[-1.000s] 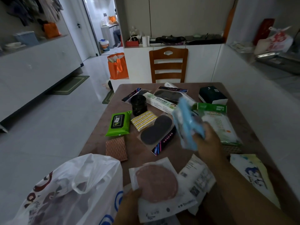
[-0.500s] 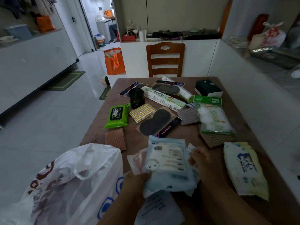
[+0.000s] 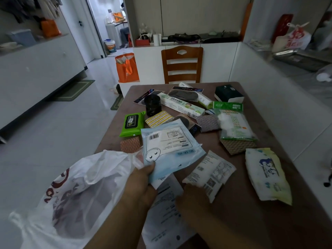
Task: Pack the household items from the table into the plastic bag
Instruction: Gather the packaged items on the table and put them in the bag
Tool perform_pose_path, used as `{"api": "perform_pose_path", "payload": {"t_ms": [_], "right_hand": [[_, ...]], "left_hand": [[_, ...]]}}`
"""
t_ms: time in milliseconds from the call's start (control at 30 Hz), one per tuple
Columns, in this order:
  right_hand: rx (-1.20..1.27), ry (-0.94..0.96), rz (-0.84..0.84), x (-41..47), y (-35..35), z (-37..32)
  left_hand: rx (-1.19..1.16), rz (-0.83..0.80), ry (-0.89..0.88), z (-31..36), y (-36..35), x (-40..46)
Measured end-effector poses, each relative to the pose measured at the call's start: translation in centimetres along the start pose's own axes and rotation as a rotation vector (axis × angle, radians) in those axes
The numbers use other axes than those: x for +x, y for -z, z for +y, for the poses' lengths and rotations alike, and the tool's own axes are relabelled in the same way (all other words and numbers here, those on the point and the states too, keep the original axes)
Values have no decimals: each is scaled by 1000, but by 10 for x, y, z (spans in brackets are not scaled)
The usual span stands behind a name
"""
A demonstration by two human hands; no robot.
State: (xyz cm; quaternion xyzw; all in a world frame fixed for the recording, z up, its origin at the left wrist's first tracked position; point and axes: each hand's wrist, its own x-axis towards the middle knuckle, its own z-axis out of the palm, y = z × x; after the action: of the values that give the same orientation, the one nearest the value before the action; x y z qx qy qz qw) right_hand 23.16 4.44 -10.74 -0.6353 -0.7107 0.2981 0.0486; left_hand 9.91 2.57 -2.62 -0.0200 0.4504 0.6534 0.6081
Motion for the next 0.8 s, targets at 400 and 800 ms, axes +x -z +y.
{"api": "perform_pose_path", "payload": {"t_ms": [400, 800], "right_hand": [[541, -119, -113, -1, 58, 9], [682, -18, 629, 5, 213, 43]], "left_hand": [[-3, -18, 7, 4, 12, -13], [268, 9, 72, -43, 18, -13]]}}
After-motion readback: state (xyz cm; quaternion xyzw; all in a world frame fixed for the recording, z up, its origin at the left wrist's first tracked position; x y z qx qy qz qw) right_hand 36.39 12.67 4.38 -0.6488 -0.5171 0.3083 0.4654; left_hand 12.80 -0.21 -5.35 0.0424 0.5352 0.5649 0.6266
